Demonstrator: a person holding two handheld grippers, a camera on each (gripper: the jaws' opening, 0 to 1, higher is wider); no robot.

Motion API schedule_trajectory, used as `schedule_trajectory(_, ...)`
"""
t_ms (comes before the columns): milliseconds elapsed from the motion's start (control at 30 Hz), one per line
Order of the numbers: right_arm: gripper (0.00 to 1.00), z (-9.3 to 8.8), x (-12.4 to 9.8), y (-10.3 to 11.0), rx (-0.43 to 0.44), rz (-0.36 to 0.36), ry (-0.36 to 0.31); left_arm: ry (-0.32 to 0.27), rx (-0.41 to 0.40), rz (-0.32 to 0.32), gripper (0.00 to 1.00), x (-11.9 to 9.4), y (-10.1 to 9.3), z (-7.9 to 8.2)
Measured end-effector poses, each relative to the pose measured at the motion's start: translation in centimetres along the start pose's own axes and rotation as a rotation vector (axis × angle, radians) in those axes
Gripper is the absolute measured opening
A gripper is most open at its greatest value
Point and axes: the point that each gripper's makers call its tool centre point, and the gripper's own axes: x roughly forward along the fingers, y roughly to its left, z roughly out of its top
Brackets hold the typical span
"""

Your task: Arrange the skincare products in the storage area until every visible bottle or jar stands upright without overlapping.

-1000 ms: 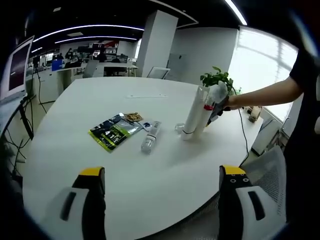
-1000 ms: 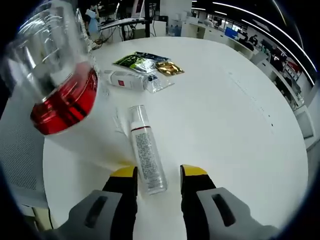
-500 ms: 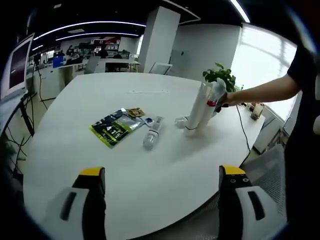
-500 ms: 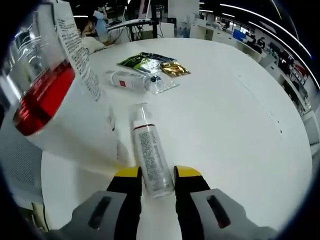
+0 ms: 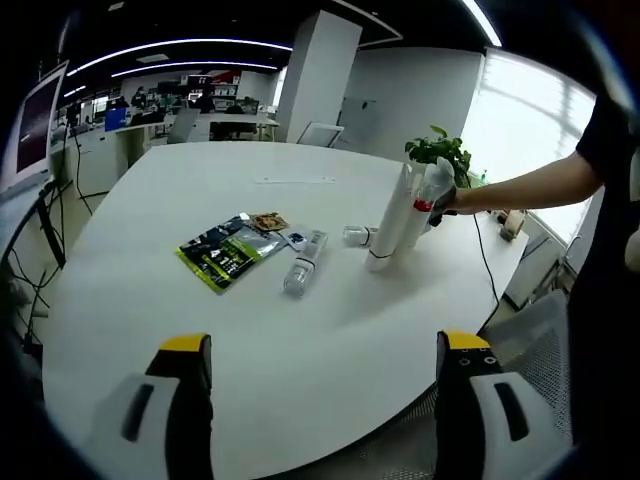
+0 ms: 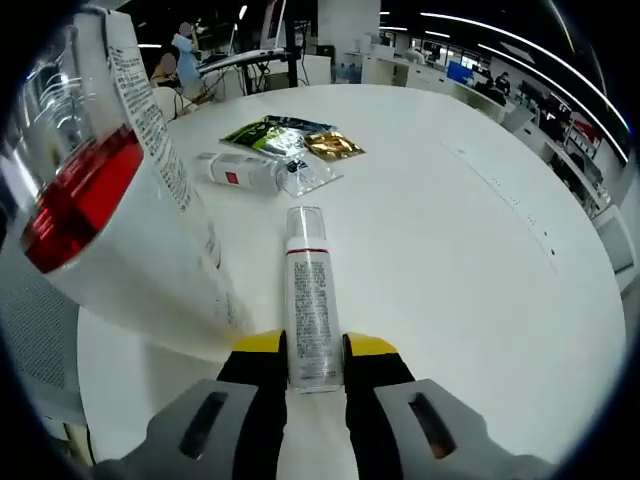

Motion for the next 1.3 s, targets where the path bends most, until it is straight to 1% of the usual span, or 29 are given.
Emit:
schedule_trajectory(133, 0.21, 0.1, -0.1, 0.0, 0.060, -0.014, -0.015, 0.000, 0.001, -0.004, 0.84, 0.0, -0.1, 0.0)
schedule_trajectory(233, 0.21, 0.3, -0.6, 0.2, 0.086, -0.039, -0.033, -0.003, -0.001, -0.010, 0.84, 0.0, -0.2, 0.1)
schedule_trajectory(267, 0.21, 0.2, -0.8, -0.1, 0.120, -0.045, -0.056, -0.007, -0.002, -0.013, 0.84, -0.1, -0.3, 0.1)
schedule_trajectory(333, 0.20, 0.2, -1.2, -0.2, 0.134, -0.061, -0.070, -0.021, -0.014, -0.025, 0.85, -0.1, -0.4, 0.4)
schedule_trajectory(467, 0.20, -0.3, -2.4, 0.1, 0.143, -0.089, -0.060, -0.039, -0.037, -0.033, 0.84, -0.1, -0.3, 0.6)
schedule_trajectory(533, 0.20, -0.9, -2.6, -0.1, 0.150, -0.101, -0.057, -0.045, -0.047, -0.041, 0.83, -0.1, -0.4, 0.7)
schedule_trajectory(600, 0.20, -1.4, -3.5, -0.1, 0.159, -0.120, -0.054, -0.051, -0.048, -0.046, 0.83, -0.1, -0.4, 0.8)
schedule_trajectory(733, 0.20, -1.6, -4.9, 0.4, 0.178, -0.146, -0.058, -0.051, -0.040, -0.060, 0.83, -0.1, -0.8, 0.9)
schedule_trajectory(800, 0.20, -2.2, -5.3, 0.3, 0.192, -0.160, -0.064, -0.051, -0.035, -0.069, 0.83, -0.1, -1.0, 0.9)
schedule_trajectory(1033, 0.20, -2.7, -7.5, 0.6, 0.246, -0.201, -0.093, -0.058, -0.038, -0.103, 0.82, 0.1, -1.6, 1.0)
schedule_trajectory(1200, 0.20, -4.1, -8.9, 1.1, 0.292, -0.237, -0.108, -0.075, -0.061, -0.131, 0.81, 0.1, -2.1, 1.3)
schedule_trajectory(1300, 0.20, -5.0, -9.8, 1.4, 0.348, -0.265, -0.147, -0.088, -0.069, -0.142, 0.80, 0.1, -2.2, 1.6)
